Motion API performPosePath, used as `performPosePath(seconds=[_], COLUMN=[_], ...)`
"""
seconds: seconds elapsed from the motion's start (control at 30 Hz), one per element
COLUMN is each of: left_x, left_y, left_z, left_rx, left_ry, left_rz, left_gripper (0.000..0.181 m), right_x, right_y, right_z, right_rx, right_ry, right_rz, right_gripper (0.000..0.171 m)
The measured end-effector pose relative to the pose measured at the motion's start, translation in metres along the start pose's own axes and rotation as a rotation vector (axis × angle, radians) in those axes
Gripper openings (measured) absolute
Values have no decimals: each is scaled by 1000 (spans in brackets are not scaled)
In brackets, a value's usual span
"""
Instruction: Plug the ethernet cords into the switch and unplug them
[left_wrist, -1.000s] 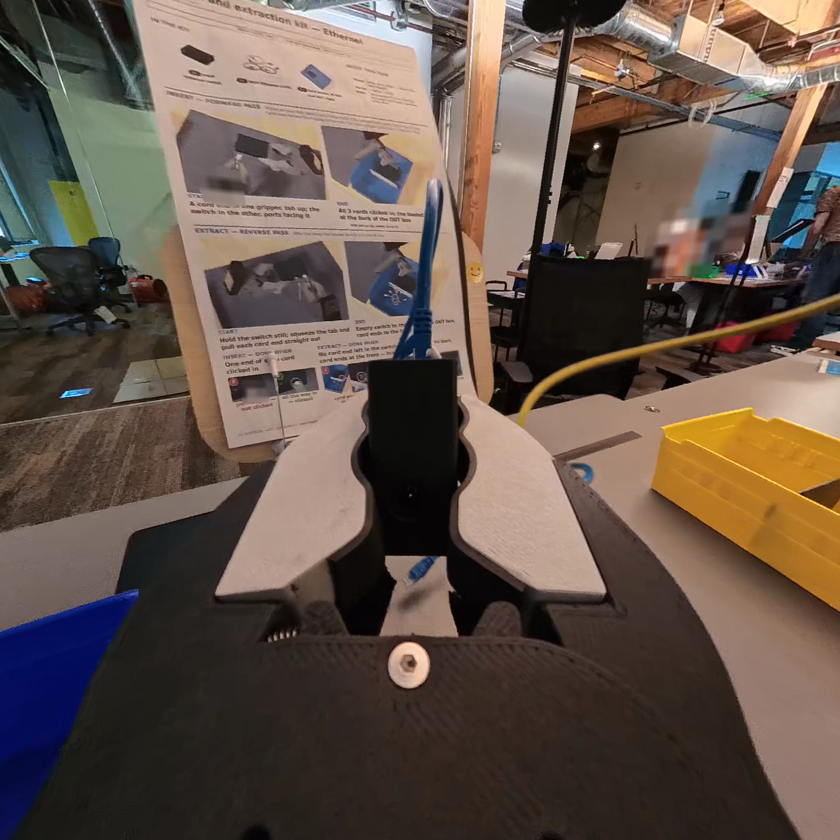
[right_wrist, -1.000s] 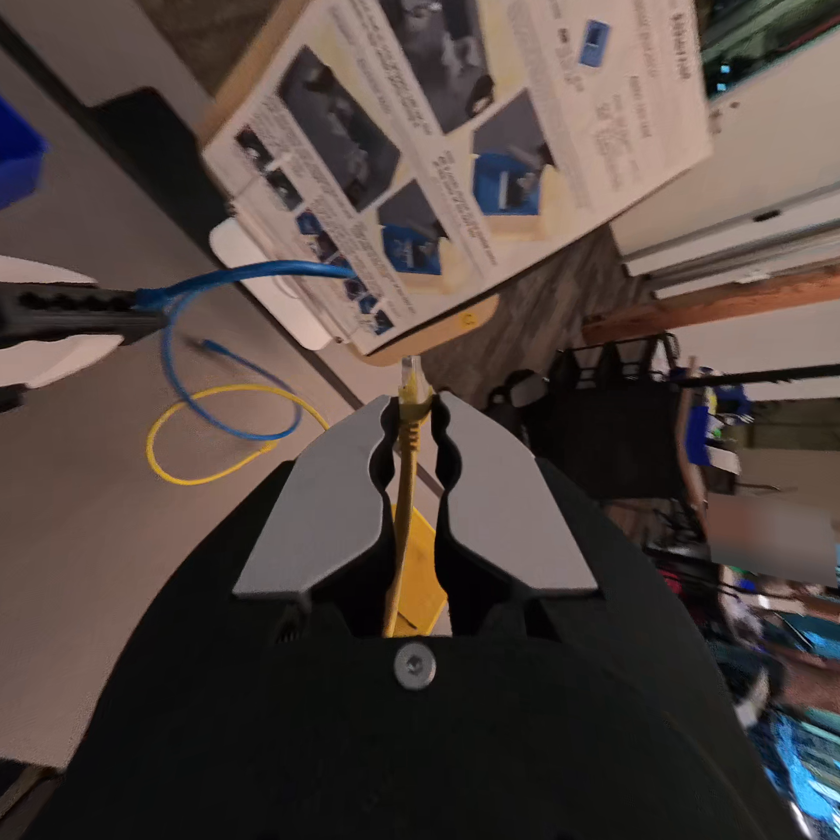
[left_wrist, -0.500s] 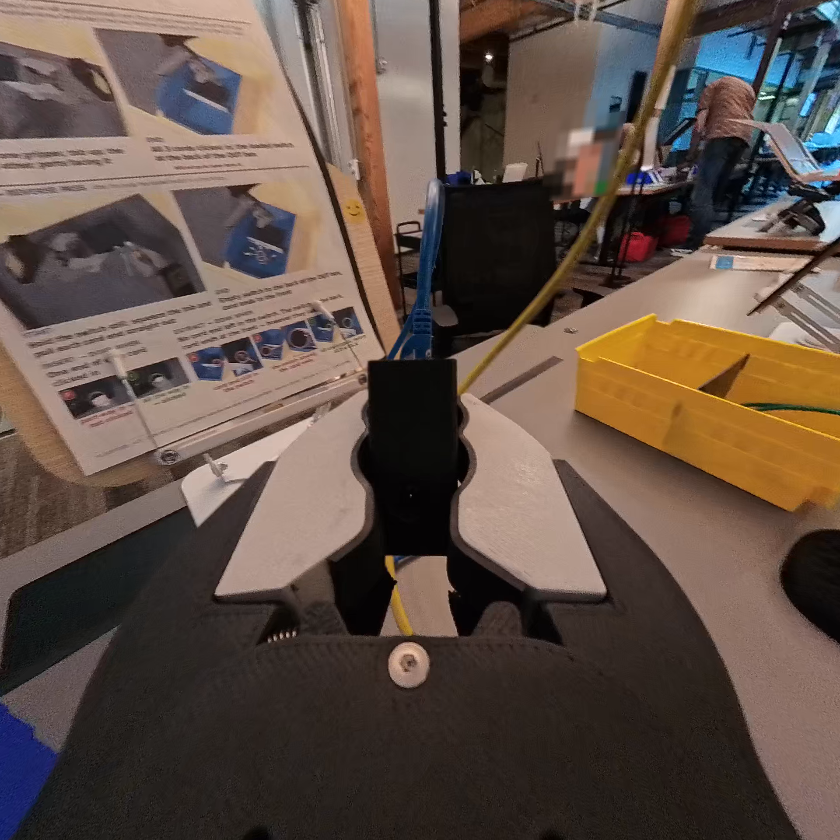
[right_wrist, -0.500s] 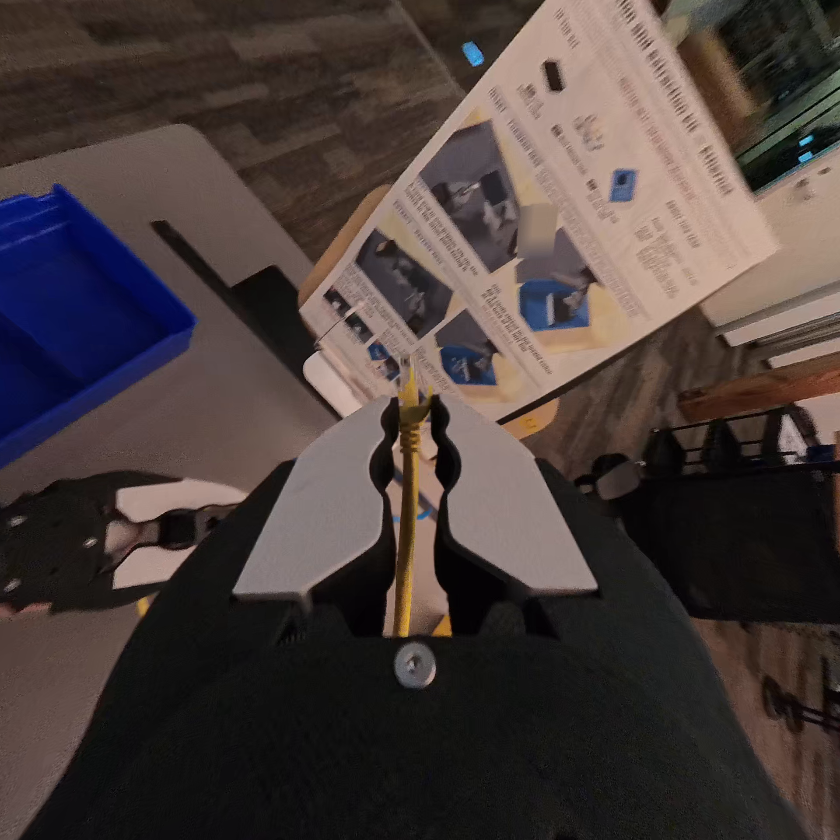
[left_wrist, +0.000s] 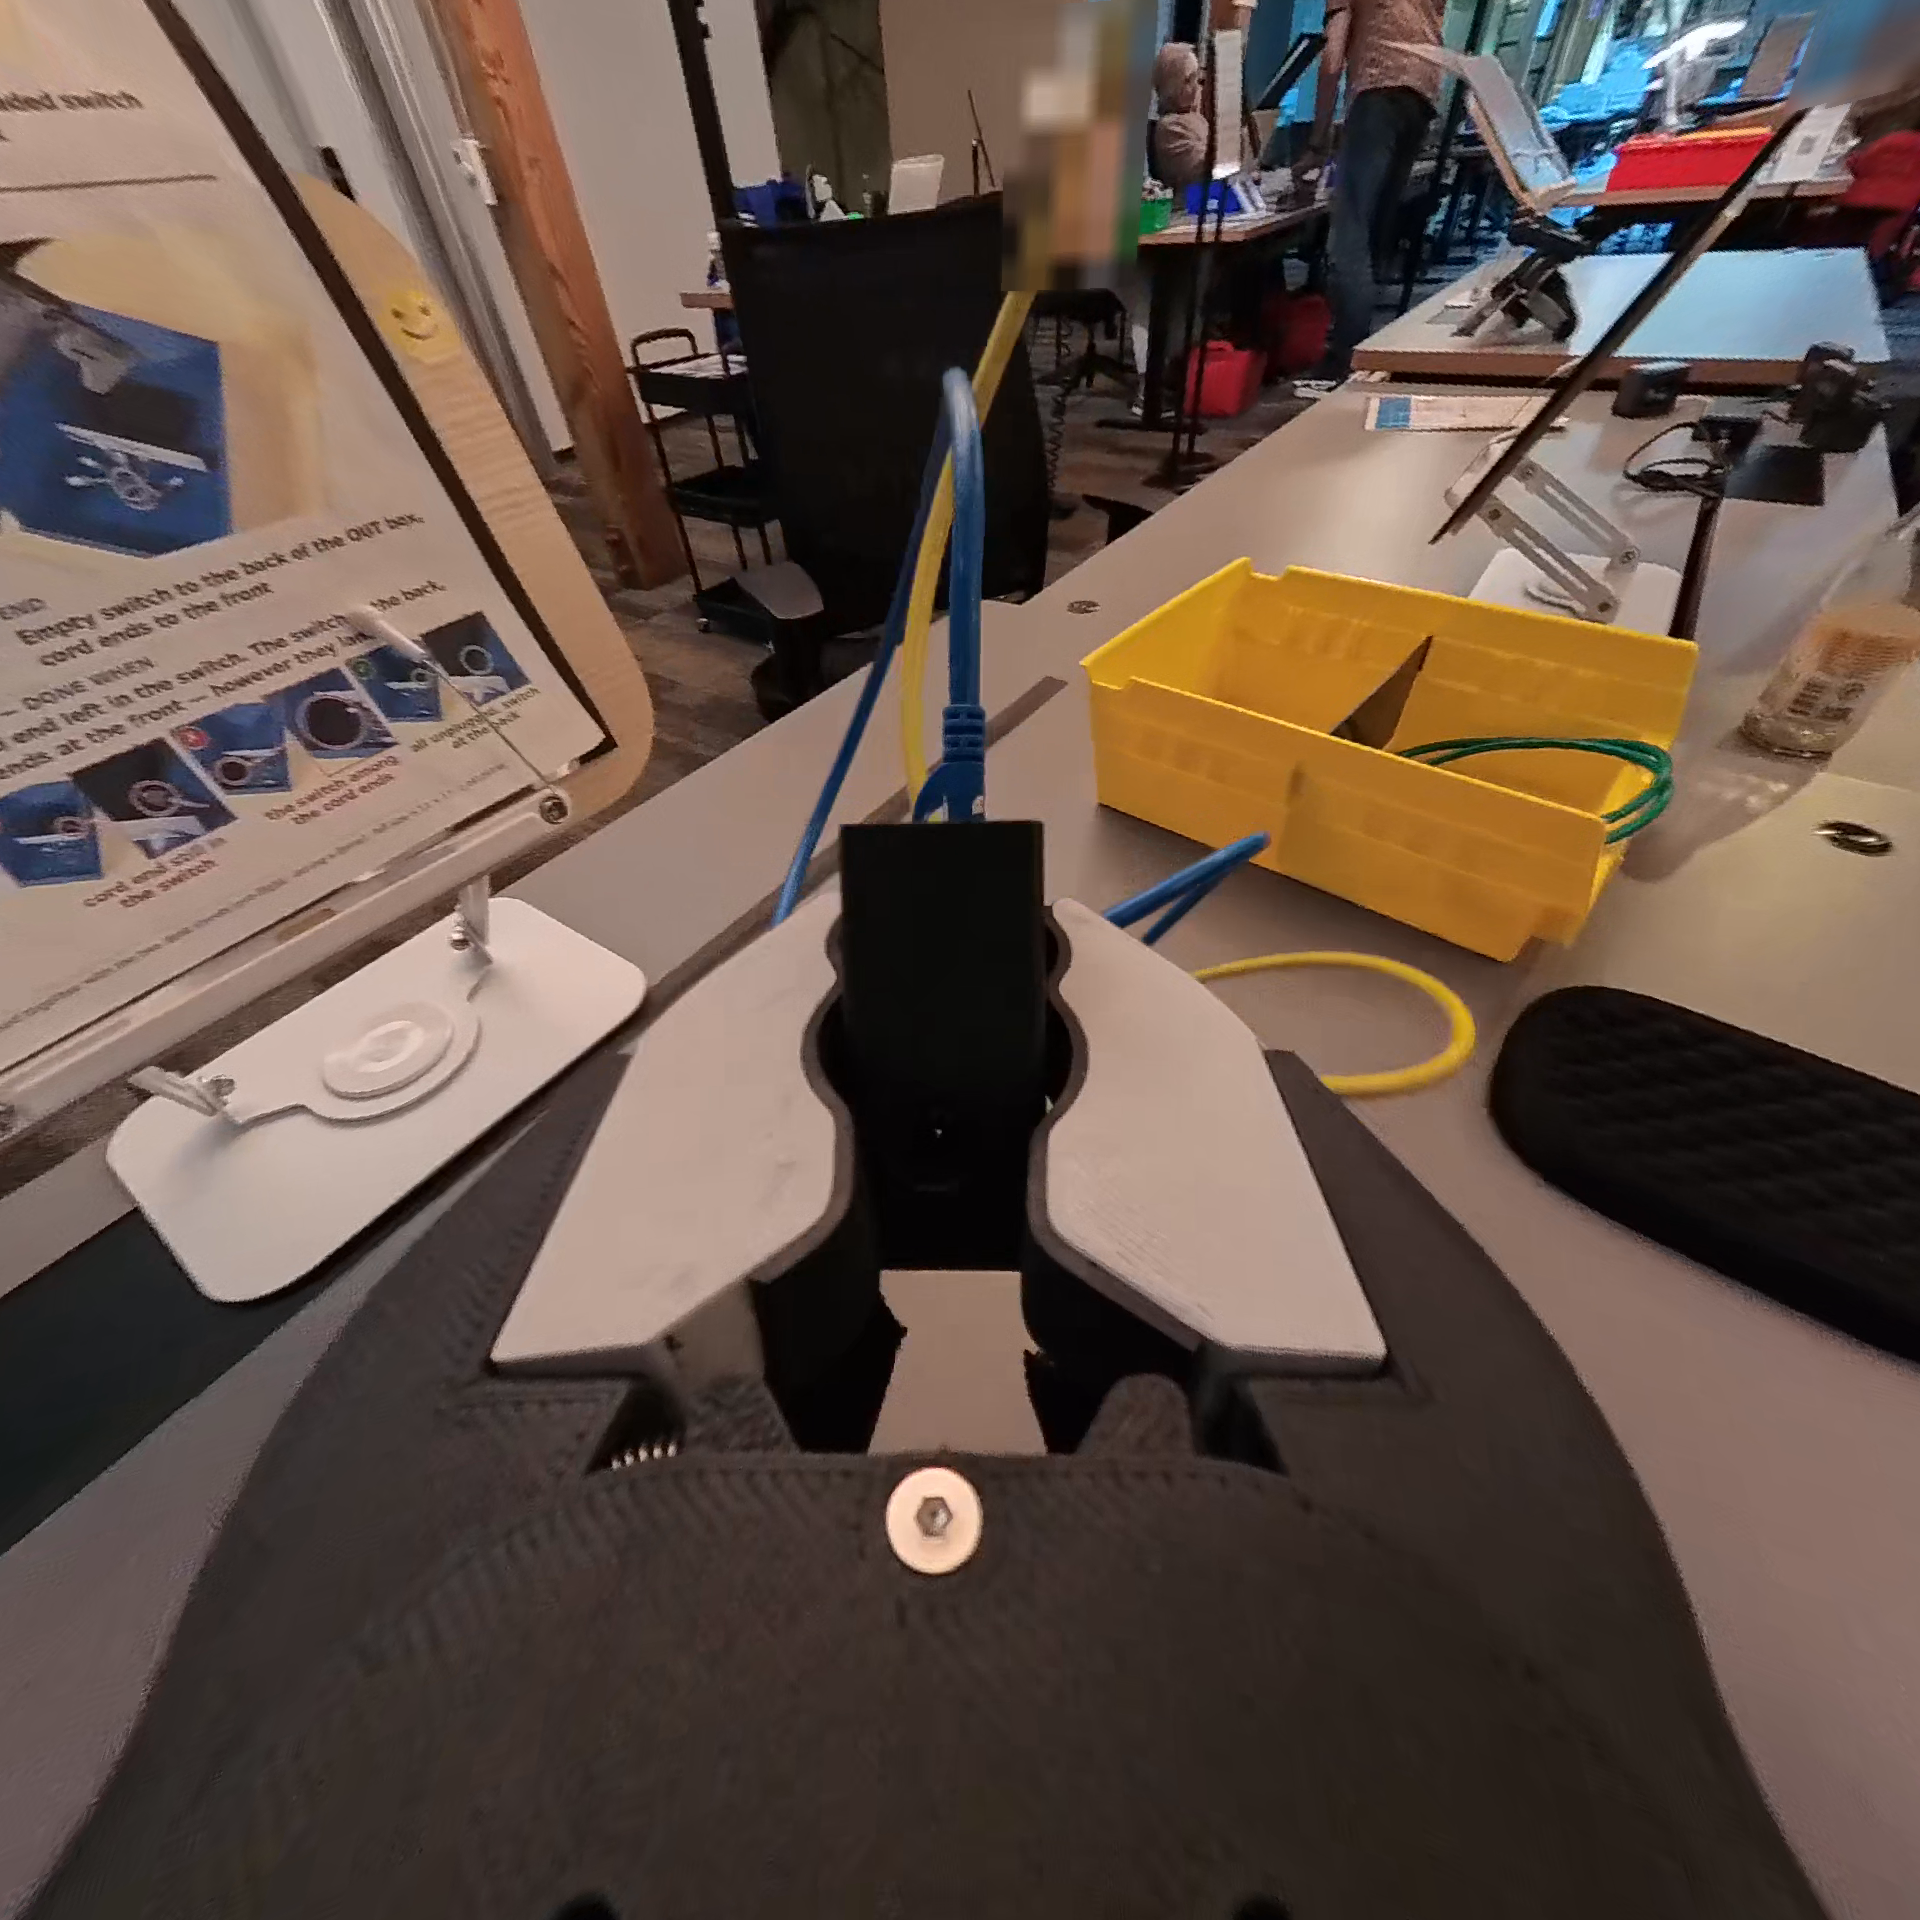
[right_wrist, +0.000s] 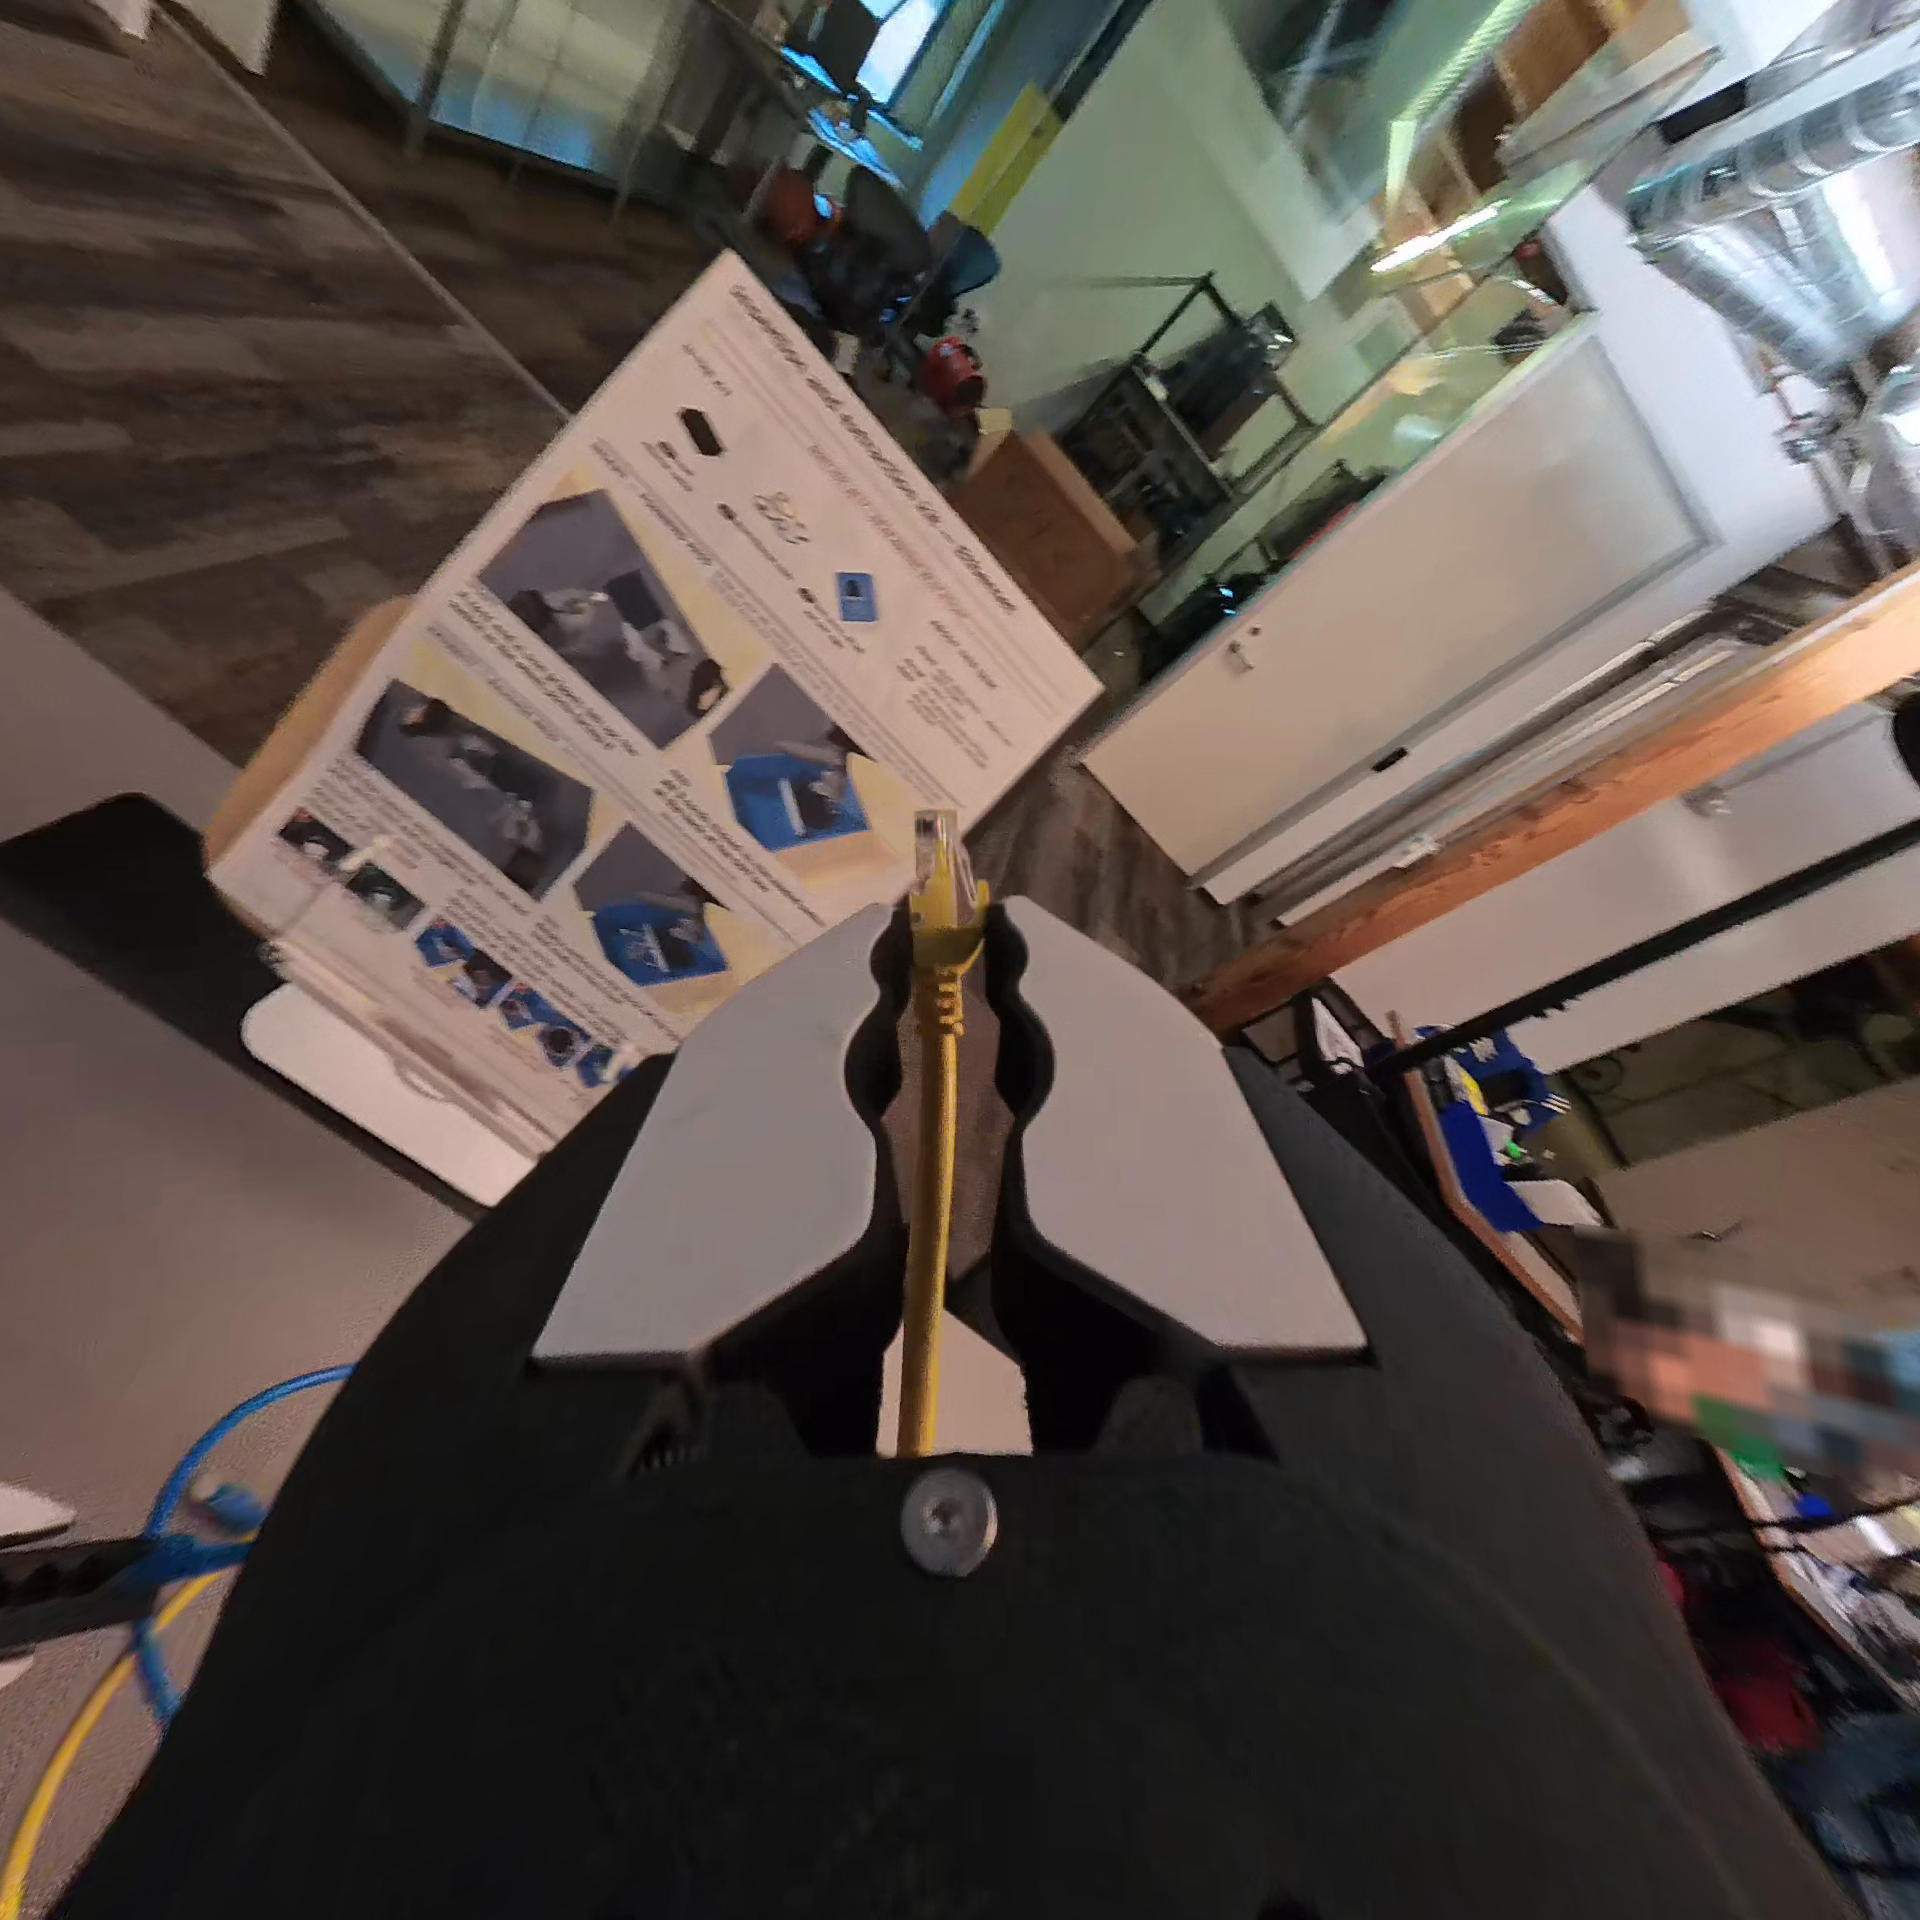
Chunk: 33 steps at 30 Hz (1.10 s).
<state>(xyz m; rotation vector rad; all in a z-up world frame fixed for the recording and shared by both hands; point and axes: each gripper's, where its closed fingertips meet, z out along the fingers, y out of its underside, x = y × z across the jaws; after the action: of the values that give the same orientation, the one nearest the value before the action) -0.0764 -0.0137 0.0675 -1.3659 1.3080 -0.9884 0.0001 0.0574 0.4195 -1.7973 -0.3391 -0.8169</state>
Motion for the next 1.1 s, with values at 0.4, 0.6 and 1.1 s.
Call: performPosePath(seconds=[0.4,0.6,1.1], left_x=[-11,-36,-38], left_y=[-1,7,39], left_z=[1,-3,-2], left_rx=[73,16,-211], left_ry=[-30,-161,-40], left_rz=[-140,-36,163], left_gripper=[29,29,29], right_x=[61,20,-221], right_y=[40,88,314], right_z=[-8,9,53], right_rx=[-74,-209,-333], right_ry=[85,-87,-648], right_rz=[228,181,227], right_gripper=[15,15,15])
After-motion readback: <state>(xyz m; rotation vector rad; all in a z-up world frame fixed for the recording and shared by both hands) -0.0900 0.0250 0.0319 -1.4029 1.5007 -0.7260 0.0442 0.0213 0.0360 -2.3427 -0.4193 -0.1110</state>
